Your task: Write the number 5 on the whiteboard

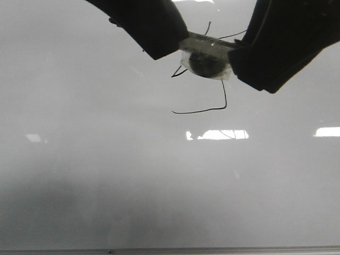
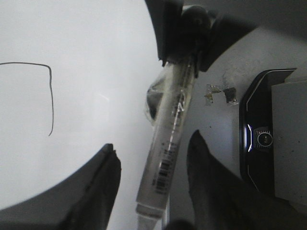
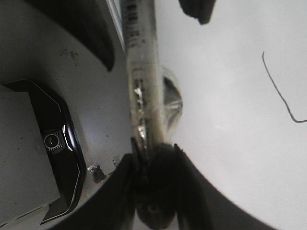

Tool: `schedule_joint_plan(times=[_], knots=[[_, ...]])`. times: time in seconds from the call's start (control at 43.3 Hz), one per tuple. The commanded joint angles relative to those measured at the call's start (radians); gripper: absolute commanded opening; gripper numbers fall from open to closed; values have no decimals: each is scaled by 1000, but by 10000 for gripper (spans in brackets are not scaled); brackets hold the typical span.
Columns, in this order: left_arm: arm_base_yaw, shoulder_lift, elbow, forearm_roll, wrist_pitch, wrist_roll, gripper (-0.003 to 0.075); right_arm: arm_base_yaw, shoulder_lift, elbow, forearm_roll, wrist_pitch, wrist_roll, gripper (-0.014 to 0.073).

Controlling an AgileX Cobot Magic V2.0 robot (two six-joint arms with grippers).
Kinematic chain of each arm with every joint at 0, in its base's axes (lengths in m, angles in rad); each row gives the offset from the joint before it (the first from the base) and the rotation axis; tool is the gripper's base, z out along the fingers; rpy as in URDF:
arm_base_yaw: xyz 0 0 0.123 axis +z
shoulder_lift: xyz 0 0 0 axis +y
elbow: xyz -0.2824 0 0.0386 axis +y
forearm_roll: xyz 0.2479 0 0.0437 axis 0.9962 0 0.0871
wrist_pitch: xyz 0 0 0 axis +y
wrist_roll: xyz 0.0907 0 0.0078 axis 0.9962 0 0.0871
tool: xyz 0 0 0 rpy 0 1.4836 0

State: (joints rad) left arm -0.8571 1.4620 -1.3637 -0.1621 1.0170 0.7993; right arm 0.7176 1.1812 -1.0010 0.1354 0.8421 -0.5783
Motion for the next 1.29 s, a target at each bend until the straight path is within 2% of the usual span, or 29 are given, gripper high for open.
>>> schedule_joint_plan(times=[0.0,0.415,0.531,0.785,0.9,0.969,1.038,1.154,1.223,1.269], knots=[[-7,-25,-26,-5,9,3,300,1,-32,-33,42,-70,-9,-62],[-7,-32,-26,-61,-4,29,291,0,-38,-33,71,-58,-9,-62],[-7,-32,-26,-71,-7,43,213,0,-38,-33,82,-58,-9,-62],[-7,-32,-26,-73,2,51,-14,0,-38,-33,82,-54,-9,-62],[-7,-32,-26,-73,2,51,-20,0,-38,-33,82,-53,-8,-45],[-7,-32,-26,-73,3,51,-20,0,-38,-33,82,-53,-8,26],[-5,-32,-26,-73,3,51,-20,0,-38,-33,81,-52,-8,150],[12,-32,-26,-83,8,51,-20,-5,-43,-33,79,-42,-7,416],[42,-32,-26,-123,10,51,-20,-22,-57,-33,76,-40,12,509],[79,-38,-24,-160,10,51,-20,-40,-71,-29,74,-38,24,518]])
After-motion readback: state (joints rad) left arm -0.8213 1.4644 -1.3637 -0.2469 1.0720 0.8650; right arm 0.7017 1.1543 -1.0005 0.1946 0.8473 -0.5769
